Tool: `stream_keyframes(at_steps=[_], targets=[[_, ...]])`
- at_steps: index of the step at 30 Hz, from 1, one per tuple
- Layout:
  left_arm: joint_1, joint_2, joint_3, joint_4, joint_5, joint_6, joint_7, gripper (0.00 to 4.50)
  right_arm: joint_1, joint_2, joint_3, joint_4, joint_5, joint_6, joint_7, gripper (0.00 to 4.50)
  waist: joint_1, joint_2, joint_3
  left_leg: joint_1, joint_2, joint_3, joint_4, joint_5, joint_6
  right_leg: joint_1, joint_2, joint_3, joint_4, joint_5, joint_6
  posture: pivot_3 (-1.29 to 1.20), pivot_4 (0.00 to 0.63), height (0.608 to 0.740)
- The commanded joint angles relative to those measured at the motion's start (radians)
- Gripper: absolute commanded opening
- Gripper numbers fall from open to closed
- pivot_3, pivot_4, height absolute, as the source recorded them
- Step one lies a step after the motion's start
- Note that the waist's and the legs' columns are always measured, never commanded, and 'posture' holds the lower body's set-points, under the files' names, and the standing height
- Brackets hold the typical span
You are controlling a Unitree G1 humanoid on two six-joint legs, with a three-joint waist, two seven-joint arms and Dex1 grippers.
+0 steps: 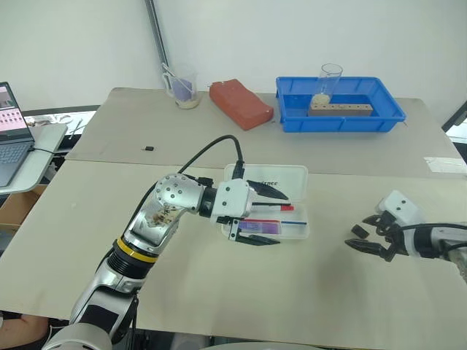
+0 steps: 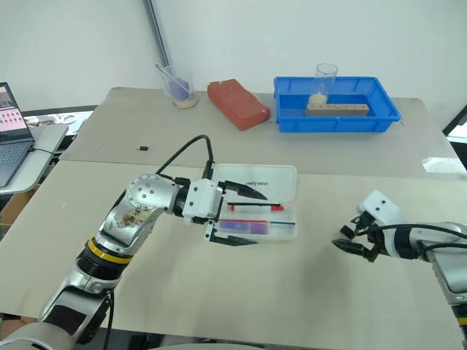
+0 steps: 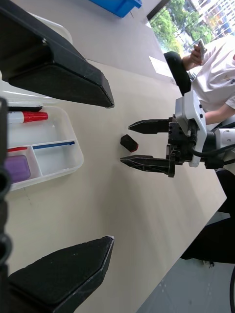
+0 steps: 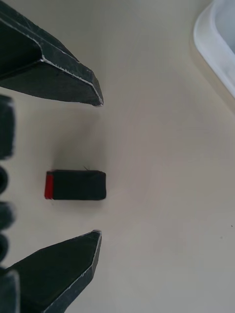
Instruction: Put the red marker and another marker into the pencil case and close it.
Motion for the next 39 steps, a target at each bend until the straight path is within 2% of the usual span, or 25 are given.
stream_keyframes(at_steps=[1,10,11,12,14,16,20,25,31,33,37,39], targets=[[0.009,0.001,0.018,-0.038,-0.015,-0.021,0.013,4.50,-0.020,-0.025,-0.003,0.016,-0.023,0.014,0.010,3.71,0.003,0.000,0.000,0.000,0.000,0.000,0.000,0.000,0.000,0.000,0.000,0.000,0.000,0.000,0.000,0.00,0.150,0.740],[0.009,0.003,0.018,-0.023,-0.001,-0.038,0.037,4.50,-0.039,-0.020,0.000,0.010,-0.048,0.011,0.030,0.59,0.002,0.000,0.000,0.000,0.000,0.000,0.001,0.000,0.000,0.001,0.000,0.000,0.000,0.000,0.000,0.00,0.150,0.740],[0.011,0.007,0.020,-0.027,-0.005,-0.035,0.035,4.50,-0.047,-0.015,0.001,-0.007,-0.045,-0.003,0.037,0.29,0.002,0.000,0.000,0.000,0.000,0.000,0.001,0.000,0.000,0.001,0.000,0.000,0.000,0.000,0.000,0.00,0.150,0.740],[0.014,0.012,0.022,-0.028,-0.009,-0.031,0.033,4.50,-0.059,-0.009,0.006,-0.024,-0.044,-0.015,0.041,0.22,0.002,0.000,0.000,0.000,0.000,0.000,0.001,0.000,0.000,0.001,0.000,0.000,0.000,0.000,0.000,0.00,0.150,0.740],[0.021,0.023,0.022,-0.028,-0.012,-0.027,0.026,4.50,-0.076,0.008,0.014,-0.070,-0.029,-0.055,0.061,0.22,-0.001,0.001,0.000,0.001,0.000,0.000,0.001,0.000,0.000,0.001,0.000,0.000,0.000,0.000,0.000,0.00,0.150,0.740],[0.040,0.051,0.016,-0.032,-0.011,-0.011,0.007,4.50,-0.118,0.061,0.015,-0.170,0.042,-0.015,0.058,0.22,-0.003,0.001,0.000,0.001,0.000,0.000,0.000,0.000,0.000,0.001,0.000,0.000,0.000,0.000,0.001,0.00,0.150,0.740],[0.058,0.111,-0.006,-0.051,-0.001,0.061,-0.019,4.50,-0.203,0.111,0.105,-0.266,0.039,0.006,0.063,0.22,-0.008,0.002,0.001,0.001,0.001,-0.002,0.000,0.000,0.000,0.001,0.002,0.000,0.001,0.000,0.001,0.00,0.150,0.740],[0.062,0.134,-0.010,-0.062,0.007,0.098,-0.008,4.50,-0.261,0.132,0.226,-0.255,-0.006,-0.017,0.099,0.22,0.013,0.002,0.001,0.001,0.000,-0.001,0.001,0.000,0.000,-0.002,0.001,0.000,0.000,-0.001,0.001,0.00,0.150,0.740],[0.070,0.144,0.002,-0.082,0.007,0.122,0.016,4.50,-0.289,0.110,0.289,-0.203,-0.063,-0.068,0.158,0.22,0.011,0.003,0.001,-0.001,-0.001,-0.001,0.001,0.000,0.000,0.000,0.000,0.001,0.001,0.000,0.001,0.00,0.150,0.740],[0.077,0.147,0.004,-0.095,0.007,0.130,0.023,4.50,-0.300,0.115,0.293,-0.179,-0.077,-0.084,0.164,1.24,0.009,0.003,0.001,-0.001,0.000,-0.001,0.001,0.000,0.000,0.000,0.001,0.001,0.001,0.000,0.000,0.00,0.150,0.740],[0.086,0.152,0.004,-0.119,0.002,0.148,0.033,4.50,-0.311,0.117,0.289,-0.149,-0.089,-0.111,0.177,2.71,0.003,0.003,0.001,-0.001,0.000,-0.001,0.001,0.000,0.000,0.000,0.001,0.001,0.001,0.000,0.000,0.00,0.150,0.740],[0.087,0.159,0.007,-0.125,-0.001,0.158,0.032,4.50,-0.312,0.119,0.274,-0.157,-0.074,-0.101,0.180,3.30,0.003,0.003,0.001,-0.001,0.000,-0.001,0.001,0.000,0.000,0.000,0.001,0.001,0.001,0.000,0.000,0.00,0.150,0.740]])
